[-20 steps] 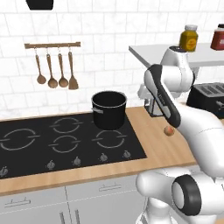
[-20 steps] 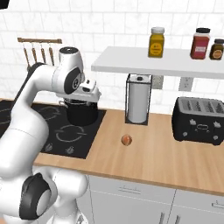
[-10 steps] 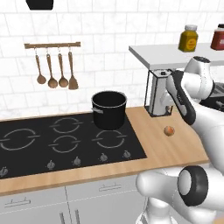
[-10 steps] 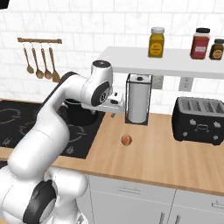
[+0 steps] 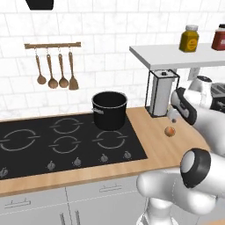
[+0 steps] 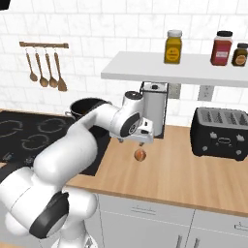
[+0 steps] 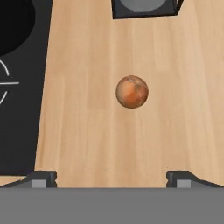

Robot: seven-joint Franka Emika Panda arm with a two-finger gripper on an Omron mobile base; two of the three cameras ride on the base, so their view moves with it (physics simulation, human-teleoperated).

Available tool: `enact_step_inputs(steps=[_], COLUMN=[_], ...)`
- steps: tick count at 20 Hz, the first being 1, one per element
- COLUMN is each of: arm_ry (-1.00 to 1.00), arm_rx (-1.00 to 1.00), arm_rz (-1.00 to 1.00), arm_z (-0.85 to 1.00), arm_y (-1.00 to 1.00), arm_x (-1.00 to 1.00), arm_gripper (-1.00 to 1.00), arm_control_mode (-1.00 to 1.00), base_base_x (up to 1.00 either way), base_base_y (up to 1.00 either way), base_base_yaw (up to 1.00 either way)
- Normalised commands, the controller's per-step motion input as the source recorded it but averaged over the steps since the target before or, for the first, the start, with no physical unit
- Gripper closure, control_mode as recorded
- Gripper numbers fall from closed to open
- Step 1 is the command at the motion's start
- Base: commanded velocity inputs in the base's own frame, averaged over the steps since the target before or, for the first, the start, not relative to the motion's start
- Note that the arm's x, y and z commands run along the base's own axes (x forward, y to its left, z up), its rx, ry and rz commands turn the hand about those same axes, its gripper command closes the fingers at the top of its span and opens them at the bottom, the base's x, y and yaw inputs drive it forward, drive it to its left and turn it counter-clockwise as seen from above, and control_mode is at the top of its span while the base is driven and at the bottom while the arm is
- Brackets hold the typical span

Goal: Put the onion and lime in the pot. Retrieve the spatula and lightly stir the vegetables in the pot.

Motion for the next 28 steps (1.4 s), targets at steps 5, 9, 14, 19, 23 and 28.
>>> enact_step_inputs(steps=[5,9,14,19,23,28], arm_ry=[0.02,0.04,0.0,0.0,0.0,0.0], arm_rx=[0.0,-0.01,-0.02,-0.02,-0.02,0.0], arm_rz=[0.0,-0.02,-0.05,-0.05,-0.04,-0.04], arm_z=[-0.57,-0.57,-0.43,-0.33,-0.34,-0.34], arm_y=[-0.11,0.0,-0.02,-0.03,-0.07,-0.08], arm_x=[0.45,0.41,0.2,0.15,0.24,0.3], arm_gripper=[-1.0,-1.0,-1.0,-1.0,-1.0,-1.0], arm_control_mode=[-1.0,-1.0,-1.0,-1.0,-1.0,-1.0], base_base_x=[0.0,0.0,0.0,0.0,0.0,0.0], base_base_y=[0.0,0.0,0.0,0.0,0.0,0.0], base_base_yaw=[0.0,0.0,0.0,0.0,0.0,0.0])
